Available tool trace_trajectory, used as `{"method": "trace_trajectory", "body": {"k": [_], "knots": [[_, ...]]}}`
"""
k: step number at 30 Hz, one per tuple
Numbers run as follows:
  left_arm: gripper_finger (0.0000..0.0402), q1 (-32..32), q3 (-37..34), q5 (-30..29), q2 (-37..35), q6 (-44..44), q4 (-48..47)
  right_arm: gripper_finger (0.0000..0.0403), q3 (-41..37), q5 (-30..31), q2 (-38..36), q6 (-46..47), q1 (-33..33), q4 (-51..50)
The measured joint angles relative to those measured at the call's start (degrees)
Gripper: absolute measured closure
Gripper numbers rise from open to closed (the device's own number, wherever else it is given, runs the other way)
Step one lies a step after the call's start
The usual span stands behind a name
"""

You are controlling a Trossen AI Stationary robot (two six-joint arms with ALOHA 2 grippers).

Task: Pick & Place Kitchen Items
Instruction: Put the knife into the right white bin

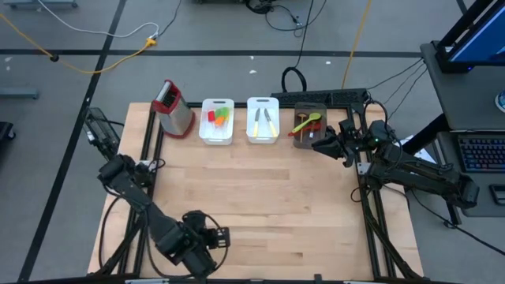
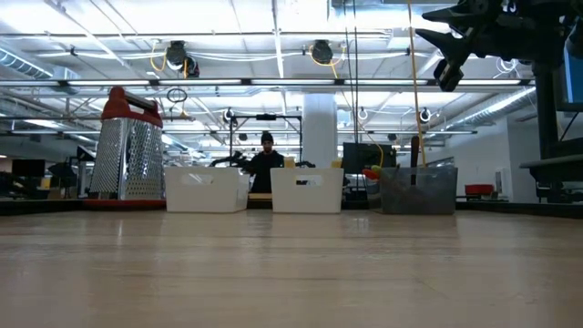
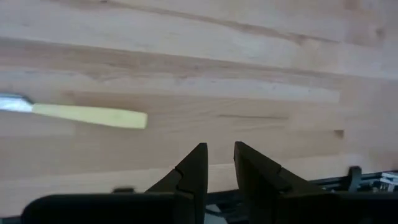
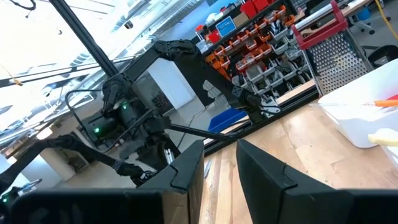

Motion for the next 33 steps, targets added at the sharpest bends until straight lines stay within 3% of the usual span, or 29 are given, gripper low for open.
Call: {"method": "trace_trajectory", "body": {"k": [3,8,12,18,23,33], "knots": [[0.0321,0.0,0.0,0.5,1.8,-0.1,1.3,0.0312,0.0,0.0,0.0,0.0,0.0,0.0],[0.0321,-0.8,0.0,7.6,4.3,-1.1,6.4,0.0312,0.0,0.0,0.0,0.0,0.0,0.0],[0.0321,-1.5,0.0,9.1,5.4,-1.4,8.3,0.0312,0.0,0.0,0.0,0.0,0.0,0.0],[0.0321,-1.4,0.1,9.5,5.3,-1.4,5.4,0.0312,0.0,0.0,0.0,0.0,0.0,0.0],[0.0321,-1.8,0.1,13.7,5.3,-0.9,-0.5,0.0312,0.0,0.0,0.0,0.0,0.0,0.0],[0.0321,-3.2,0.0,12.7,5.7,1.3,-4.5,0.0312,0.0,0.0,0.0,0.0,0.0,0.0]]}}
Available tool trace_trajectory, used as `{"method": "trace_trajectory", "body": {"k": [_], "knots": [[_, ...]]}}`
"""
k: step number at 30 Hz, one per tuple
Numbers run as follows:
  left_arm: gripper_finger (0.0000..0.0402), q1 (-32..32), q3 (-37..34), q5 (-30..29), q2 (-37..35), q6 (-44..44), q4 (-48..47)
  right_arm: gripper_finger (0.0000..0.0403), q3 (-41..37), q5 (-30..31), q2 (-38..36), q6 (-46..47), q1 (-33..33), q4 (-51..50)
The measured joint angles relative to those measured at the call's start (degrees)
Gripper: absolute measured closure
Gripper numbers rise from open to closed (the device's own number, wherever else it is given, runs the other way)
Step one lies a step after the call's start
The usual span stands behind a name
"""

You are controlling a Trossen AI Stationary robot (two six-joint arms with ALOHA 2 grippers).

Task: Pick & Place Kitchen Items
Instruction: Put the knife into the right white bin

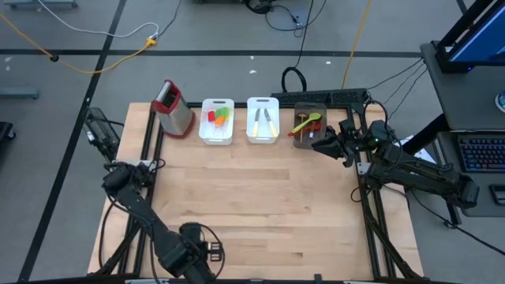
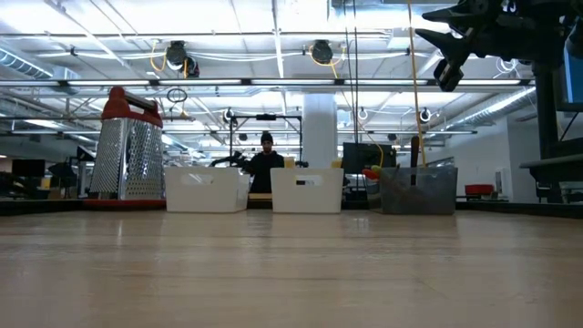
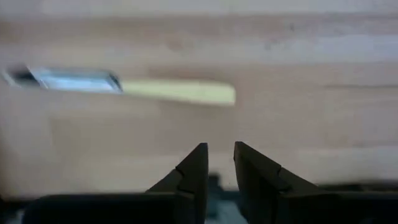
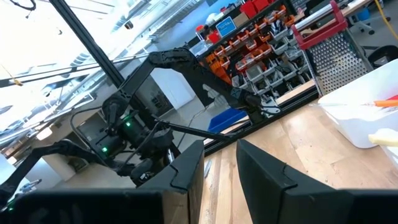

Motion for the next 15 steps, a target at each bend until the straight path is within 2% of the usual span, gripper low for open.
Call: {"method": "trace_trajectory", "body": {"k": [8,12,15], "knots": [[0.0321,-2.7,-0.1,-3.3,0.1,18.4,-3.7,0.0312,0.0,0.0,0.0,0.0,0.0,0.0],[0.0319,-3.7,-0.1,-3.3,0.1,18.8,-5.6,0.0312,0.0,0.0,0.0,0.0,0.0,0.0],[0.0310,-4.4,-0.1,-3.3,0.1,12.8,-5.5,0.0312,0.0,0.0,0.0,0.0,0.0,0.0]]}}
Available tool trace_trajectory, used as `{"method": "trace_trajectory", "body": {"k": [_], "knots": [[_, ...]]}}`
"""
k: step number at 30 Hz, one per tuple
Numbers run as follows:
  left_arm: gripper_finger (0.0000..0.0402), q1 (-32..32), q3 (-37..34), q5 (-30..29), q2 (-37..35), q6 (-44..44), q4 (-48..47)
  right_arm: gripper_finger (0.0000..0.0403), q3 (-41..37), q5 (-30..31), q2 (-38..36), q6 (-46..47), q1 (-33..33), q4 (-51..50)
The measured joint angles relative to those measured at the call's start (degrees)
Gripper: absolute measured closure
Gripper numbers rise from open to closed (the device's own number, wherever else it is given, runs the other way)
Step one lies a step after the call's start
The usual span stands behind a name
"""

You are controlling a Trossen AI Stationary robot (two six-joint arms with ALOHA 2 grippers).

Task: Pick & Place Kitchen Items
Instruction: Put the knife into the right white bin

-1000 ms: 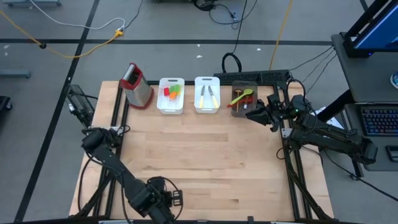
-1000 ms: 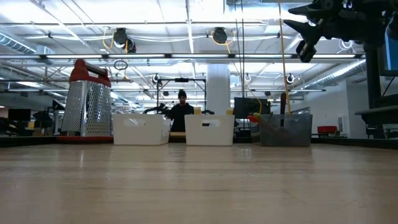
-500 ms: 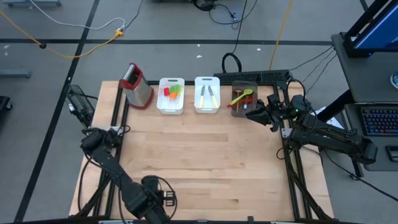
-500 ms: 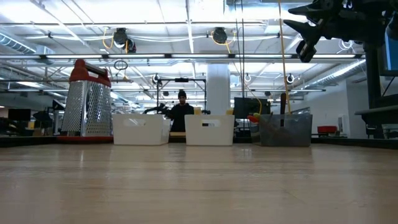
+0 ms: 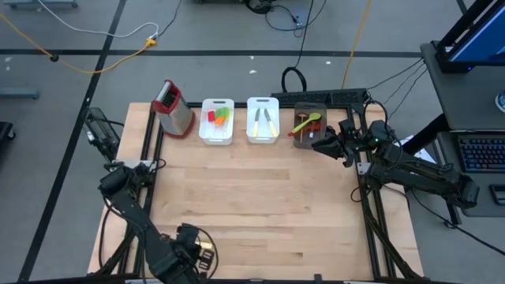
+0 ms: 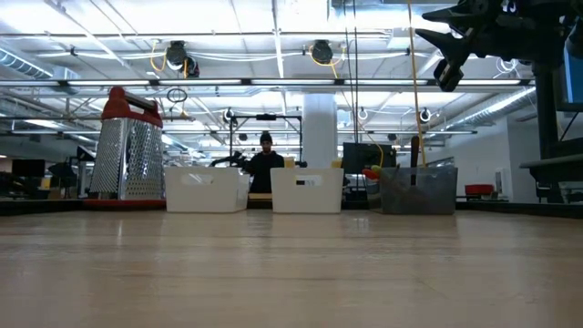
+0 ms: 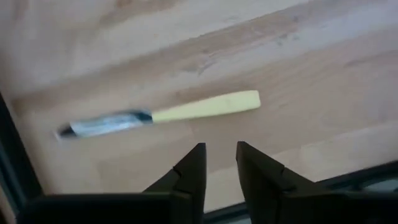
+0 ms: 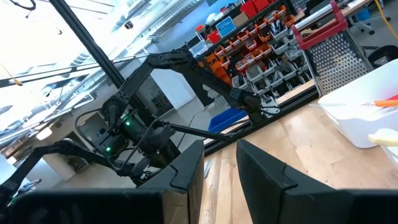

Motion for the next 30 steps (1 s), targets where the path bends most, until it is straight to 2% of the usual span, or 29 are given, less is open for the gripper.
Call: {"method": "trace_trajectory", "body": {"k": [4,7,11,13,15,18,22,30], "knots": [[0.0272,-1.6,0.0,-0.5,0.0,-14.6,0.9,0.0312,0.0,0.0,0.0,0.0,0.0,0.0],[0.0240,-2.0,0.0,-1.8,0.0,-16.3,3.6,0.0312,0.0,0.0,0.0,0.0,0.0,0.0],[0.0206,-1.3,0.0,-12.9,0.0,-18.0,8.1,0.0312,0.0,0.0,0.0,0.0,0.0,0.0],[0.0192,-0.6,0.0,-15.7,0.0,-18.7,10.5,0.0312,0.0,0.0,0.0,0.0,0.0,0.0],[0.0179,0.3,0.0,-14.9,0.0,-21.1,10.6,0.0312,0.0,0.0,0.0,0.0,0.0,0.0],[0.0163,2.8,0.0,-10.8,0.7,-24.1,9.8,0.0312,0.0,0.0,0.0,0.0,0.0,0.0],[0.0151,6.1,0.0,-8.0,2.7,-24.6,8.7,0.0312,0.0,0.0,0.0,0.0,0.0,0.0],[0.0153,8.0,0.1,-4.9,2.3,-26.8,8.3,0.0312,0.0,0.0,0.0,0.0,0.0,0.0]]}}
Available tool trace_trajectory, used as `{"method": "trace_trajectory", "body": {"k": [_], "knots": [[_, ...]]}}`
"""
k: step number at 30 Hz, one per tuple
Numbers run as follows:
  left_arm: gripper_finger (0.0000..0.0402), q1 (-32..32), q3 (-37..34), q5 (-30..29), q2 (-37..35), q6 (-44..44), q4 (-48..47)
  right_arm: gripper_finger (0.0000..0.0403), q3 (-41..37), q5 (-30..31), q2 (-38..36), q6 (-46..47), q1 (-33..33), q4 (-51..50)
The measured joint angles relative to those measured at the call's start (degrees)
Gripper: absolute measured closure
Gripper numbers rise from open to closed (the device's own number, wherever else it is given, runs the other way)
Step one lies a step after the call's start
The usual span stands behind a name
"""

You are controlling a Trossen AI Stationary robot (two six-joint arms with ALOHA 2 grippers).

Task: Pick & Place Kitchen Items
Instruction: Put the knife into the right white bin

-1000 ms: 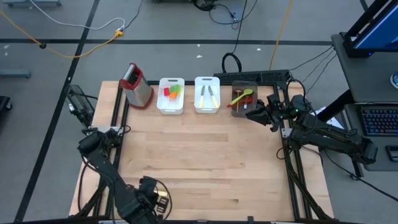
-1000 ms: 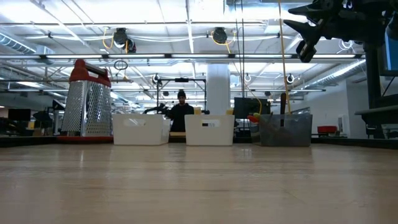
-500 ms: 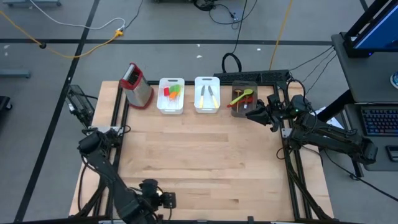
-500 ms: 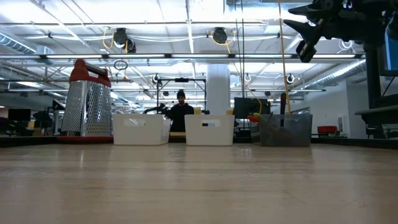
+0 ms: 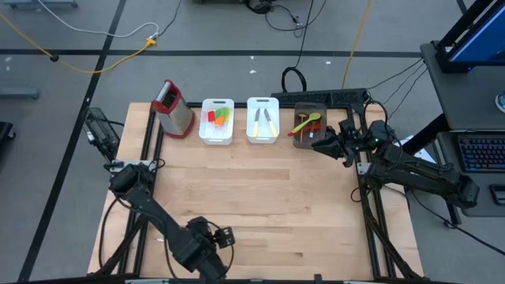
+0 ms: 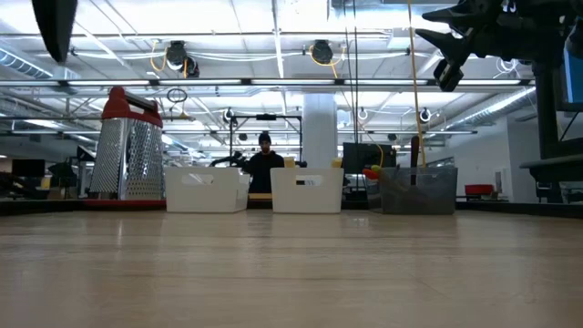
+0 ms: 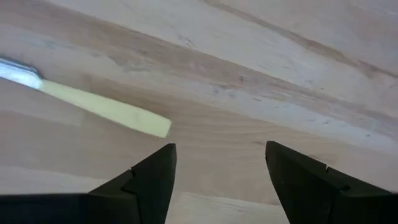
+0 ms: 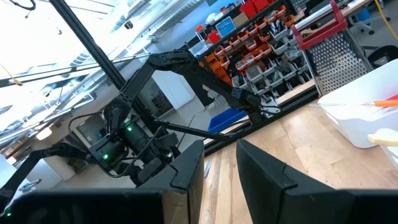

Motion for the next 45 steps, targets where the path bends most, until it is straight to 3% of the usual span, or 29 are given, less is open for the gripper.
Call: {"method": "trace_trajectory", "body": {"k": [11,19,33,40,45], "knots": [[0.0149,-4.5,0.0,16.3,0.0,0.1,-9.4,0.0312,0.0,0.0,0.0,0.0,0.0,0.0],[0.0149,-6.4,-3.6,15.4,0.8,6.9,-8.4,0.0312,0.0,0.0,0.0,0.0,0.0,0.0],[0.0149,-4.0,-7.5,5.5,0.6,56.9,0.5,0.0312,0.0,0.0,0.0,0.0,0.0,0.0],[0.0149,-3.9,-7.6,7.7,0.6,71.2,-1.1,0.0312,0.0,0.0,0.0,0.0,0.0,0.0],[0.0149,-5.6,-7.6,9.0,0.6,76.7,-1.4,0.0312,0.0,0.0,0.0,0.0,0.0,0.0]]}}
